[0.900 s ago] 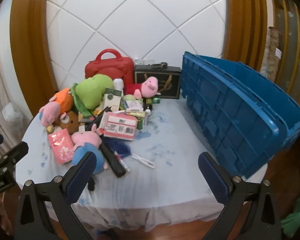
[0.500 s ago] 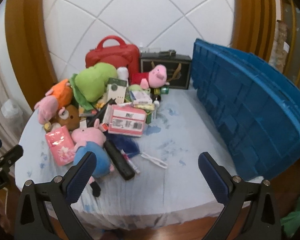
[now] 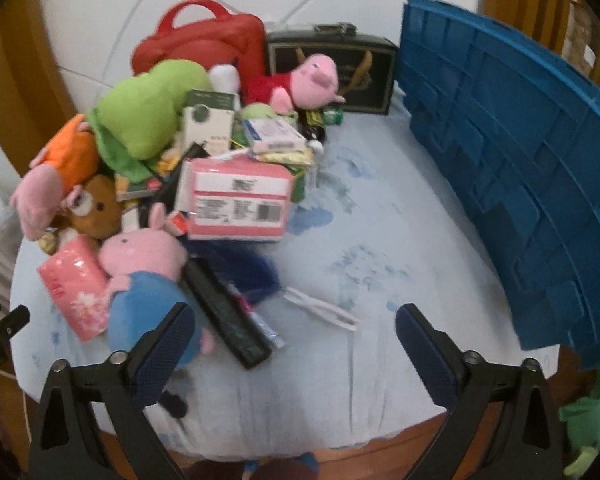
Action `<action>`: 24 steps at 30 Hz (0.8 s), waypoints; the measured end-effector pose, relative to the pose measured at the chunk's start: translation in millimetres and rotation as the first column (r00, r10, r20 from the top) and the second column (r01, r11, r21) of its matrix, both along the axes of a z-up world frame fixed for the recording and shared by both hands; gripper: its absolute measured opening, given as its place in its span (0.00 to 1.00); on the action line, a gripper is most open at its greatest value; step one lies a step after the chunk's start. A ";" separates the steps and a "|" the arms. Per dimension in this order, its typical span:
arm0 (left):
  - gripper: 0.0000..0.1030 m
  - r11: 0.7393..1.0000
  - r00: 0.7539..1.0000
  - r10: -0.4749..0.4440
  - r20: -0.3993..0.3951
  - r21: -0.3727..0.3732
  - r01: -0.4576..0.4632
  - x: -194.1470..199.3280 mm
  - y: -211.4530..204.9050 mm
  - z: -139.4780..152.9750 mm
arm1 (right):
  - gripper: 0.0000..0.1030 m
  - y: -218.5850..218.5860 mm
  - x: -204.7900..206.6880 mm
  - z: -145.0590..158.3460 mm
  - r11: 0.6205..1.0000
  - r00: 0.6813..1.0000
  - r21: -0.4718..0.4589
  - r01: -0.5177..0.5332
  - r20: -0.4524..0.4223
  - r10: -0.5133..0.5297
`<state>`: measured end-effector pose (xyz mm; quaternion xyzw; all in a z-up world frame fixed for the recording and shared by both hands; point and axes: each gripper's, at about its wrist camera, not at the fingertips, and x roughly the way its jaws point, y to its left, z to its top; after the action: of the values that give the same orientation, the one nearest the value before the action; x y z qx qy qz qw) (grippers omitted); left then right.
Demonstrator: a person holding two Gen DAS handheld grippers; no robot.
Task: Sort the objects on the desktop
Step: 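Grasp the pink tissue pack with the left tool while the right grasps the blue-bodied pig plush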
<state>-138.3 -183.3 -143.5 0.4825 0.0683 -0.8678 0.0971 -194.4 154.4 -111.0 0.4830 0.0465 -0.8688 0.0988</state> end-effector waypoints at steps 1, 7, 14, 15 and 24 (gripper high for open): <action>0.97 1.000 1.000 0.012 0.005 0.007 -0.013 -1.9 -2.0 -3.1 | 0.82 1.4 -4.9 -3.7 1.000 1.000 0.005 -0.004 0.015 0.004; 0.97 0.992 0.992 0.121 0.021 0.039 -0.122 -9.7 -4.4 -31.2 | 0.81 -13.2 -42.0 -25.0 0.984 0.981 0.010 -0.177 0.078 0.176; 0.97 0.990 0.992 0.125 0.021 0.064 -0.126 -39.1 -6.2 -55.3 | 0.81 -44.7 -49.0 -47.5 0.960 0.951 -0.018 -0.279 0.132 0.278; 0.97 0.991 0.993 0.116 0.027 0.059 -0.118 -46.1 -6.5 -59.5 | 0.81 -48.1 -47.2 -49.2 0.960 0.951 -0.018 -0.278 0.134 0.278; 0.59 0.995 0.999 -0.047 -0.014 0.087 0.048 -61.4 -4.3 -60.3 | 0.89 -85.5 -28.3 -67.8 0.963 0.945 -0.039 -0.266 0.184 0.269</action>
<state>-199.7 -187.6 -203.8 0.4824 0.0954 -0.8690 0.0549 -222.7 68.9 -178.8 0.5511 0.0960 -0.7983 0.2231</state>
